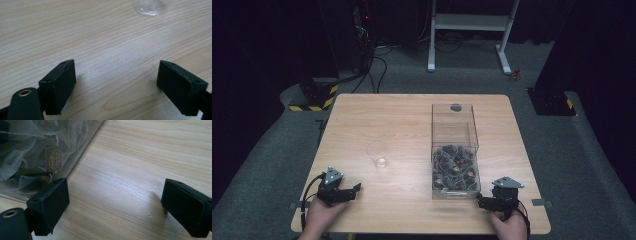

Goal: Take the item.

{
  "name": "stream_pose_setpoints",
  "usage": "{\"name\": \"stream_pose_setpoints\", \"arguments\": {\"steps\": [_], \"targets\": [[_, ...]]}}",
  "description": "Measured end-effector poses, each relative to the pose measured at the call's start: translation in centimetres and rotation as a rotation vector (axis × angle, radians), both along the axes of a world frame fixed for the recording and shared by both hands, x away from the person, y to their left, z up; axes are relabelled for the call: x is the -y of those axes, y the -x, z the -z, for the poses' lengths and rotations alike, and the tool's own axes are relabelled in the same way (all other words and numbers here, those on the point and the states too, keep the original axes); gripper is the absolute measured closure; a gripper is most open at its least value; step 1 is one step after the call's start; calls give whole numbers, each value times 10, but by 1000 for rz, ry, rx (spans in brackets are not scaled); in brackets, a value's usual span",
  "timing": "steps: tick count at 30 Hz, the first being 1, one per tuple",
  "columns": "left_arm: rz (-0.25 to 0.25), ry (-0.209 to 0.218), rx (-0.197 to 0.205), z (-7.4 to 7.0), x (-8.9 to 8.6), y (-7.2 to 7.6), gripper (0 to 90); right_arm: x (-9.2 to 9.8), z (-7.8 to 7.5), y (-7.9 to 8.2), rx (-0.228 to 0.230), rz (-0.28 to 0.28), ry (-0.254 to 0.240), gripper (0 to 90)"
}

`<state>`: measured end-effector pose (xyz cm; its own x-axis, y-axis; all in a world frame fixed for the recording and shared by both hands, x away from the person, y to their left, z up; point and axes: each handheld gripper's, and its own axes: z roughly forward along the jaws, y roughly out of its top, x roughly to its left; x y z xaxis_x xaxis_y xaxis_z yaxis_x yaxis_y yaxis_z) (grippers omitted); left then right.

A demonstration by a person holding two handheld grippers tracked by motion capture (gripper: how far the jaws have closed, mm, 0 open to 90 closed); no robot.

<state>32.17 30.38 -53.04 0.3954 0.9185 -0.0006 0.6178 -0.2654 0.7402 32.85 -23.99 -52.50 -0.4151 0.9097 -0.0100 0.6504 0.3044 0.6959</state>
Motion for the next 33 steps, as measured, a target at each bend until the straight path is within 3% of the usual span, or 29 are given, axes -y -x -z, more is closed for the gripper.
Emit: {"name": "stream_pose_setpoints", "arguments": {"steps": [28, 33], "targets": [[-20, -7, 1, -1, 2, 2, 172, 0, 0, 0, 0, 0, 0, 76], [-2, -6, -2, -2, 0, 2, 205, 0, 0, 0, 0, 0, 0, 76]]}}
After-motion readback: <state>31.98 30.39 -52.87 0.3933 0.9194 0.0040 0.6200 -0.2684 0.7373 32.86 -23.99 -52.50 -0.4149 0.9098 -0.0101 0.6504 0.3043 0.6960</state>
